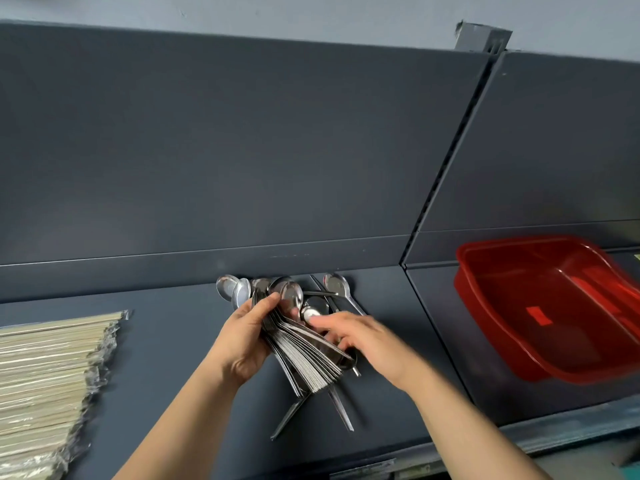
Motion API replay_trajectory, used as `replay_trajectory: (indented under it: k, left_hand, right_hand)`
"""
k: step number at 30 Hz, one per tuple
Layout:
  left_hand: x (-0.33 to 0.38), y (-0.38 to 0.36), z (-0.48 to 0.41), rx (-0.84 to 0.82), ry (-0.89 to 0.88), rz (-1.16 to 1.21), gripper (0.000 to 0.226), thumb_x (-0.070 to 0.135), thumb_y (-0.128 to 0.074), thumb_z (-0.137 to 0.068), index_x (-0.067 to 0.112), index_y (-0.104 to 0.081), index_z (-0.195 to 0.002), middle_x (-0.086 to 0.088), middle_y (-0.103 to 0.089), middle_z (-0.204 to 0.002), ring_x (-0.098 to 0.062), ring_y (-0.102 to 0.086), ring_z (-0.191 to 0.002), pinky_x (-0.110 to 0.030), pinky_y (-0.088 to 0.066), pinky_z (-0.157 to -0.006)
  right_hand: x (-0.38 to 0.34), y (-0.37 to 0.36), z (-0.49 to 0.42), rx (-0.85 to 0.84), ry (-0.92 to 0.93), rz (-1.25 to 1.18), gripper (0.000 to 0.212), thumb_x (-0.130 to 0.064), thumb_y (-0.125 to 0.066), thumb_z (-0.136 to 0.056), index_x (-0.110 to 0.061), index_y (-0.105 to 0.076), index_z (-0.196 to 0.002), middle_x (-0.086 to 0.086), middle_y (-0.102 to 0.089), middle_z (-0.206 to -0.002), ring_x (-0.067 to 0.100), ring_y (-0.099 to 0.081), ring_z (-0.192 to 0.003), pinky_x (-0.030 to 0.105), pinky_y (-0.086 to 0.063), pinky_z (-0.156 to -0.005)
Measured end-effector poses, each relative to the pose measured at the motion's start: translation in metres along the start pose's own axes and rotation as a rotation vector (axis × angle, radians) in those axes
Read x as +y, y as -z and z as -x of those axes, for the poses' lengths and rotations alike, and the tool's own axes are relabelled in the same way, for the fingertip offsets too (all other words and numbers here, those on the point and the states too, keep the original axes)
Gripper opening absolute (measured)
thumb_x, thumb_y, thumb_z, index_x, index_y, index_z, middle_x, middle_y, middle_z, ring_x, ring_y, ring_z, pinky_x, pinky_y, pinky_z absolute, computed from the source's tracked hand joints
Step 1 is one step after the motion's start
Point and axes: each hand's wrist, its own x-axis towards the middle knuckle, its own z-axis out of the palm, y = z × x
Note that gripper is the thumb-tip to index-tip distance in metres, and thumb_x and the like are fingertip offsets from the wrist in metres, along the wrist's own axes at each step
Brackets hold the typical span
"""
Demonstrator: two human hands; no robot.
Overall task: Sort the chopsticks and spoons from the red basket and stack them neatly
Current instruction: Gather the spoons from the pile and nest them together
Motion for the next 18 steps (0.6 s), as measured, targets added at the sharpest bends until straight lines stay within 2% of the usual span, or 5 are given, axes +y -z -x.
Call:
replay_trajectory:
  k: [4,9,12,14,18]
  left_hand:
    - [0.006,0.009,0.002,0.003,-0.030,0.068,0.021,0.010,-0.055,-0.091,0.011,-0.053,-0.111,-0.022,-0.052,-0.092,-0.030,-0.058,-0.073,-0.039,-0.057,-0.062]
    - [0.005,0.010,0.003,-0.038,-0.045,0.097,0.021,0.016,-0.057,-0.089,0.019,-0.052,-0.109,-0.021,-0.048,-0.090,-0.031,-0.056,-0.071,-0.041,-0.055,-0.064]
    - [0.002,0.007,0.003,0.010,-0.031,0.120,0.011,0.016,-0.053,-0.094,0.017,-0.053,-0.105,-0.018,-0.053,-0.084,-0.029,-0.059,-0.067,-0.041,-0.056,-0.063]
    - [0.001,0.005,0.003,0.053,-0.005,0.144,0.008,0.018,-0.053,-0.094,0.014,-0.055,-0.101,-0.017,-0.056,-0.083,-0.031,-0.062,-0.068,-0.041,-0.057,-0.065]
    - [-0.002,0.003,0.000,0.043,0.005,0.129,0.012,0.021,-0.057,-0.094,0.012,-0.056,-0.101,-0.017,-0.062,-0.081,-0.034,-0.065,-0.070,-0.047,-0.056,-0.073]
  right_hand:
    - [0.022,0.027,-0.024,0.436,-0.114,0.618,0.030,-0.023,-0.053,-0.095,-0.017,-0.063,-0.122,0.002,-0.060,-0.115,0.019,-0.059,-0.105,0.029,-0.046,-0.091]
    - [0.039,0.031,-0.042,0.418,-0.267,0.872,0.023,-0.021,-0.052,-0.094,-0.014,-0.063,-0.113,0.005,-0.070,-0.105,0.028,-0.064,-0.098,0.035,-0.052,-0.080]
    - [0.035,0.034,-0.040,0.511,-0.246,0.769,0.026,-0.016,-0.040,-0.099,-0.007,-0.063,-0.105,0.011,-0.069,-0.099,0.032,-0.060,-0.087,0.036,-0.048,-0.073]
    - [0.028,0.033,-0.032,0.562,-0.152,0.615,0.028,-0.015,-0.038,-0.099,-0.007,-0.065,-0.098,0.006,-0.066,-0.081,0.025,-0.054,-0.072,0.037,-0.043,-0.065]
    - [0.007,0.011,-0.010,0.301,-0.113,0.082,0.023,-0.009,-0.050,-0.090,-0.018,-0.072,-0.093,-0.011,-0.050,-0.054,0.008,-0.038,-0.051,0.025,-0.032,-0.052]
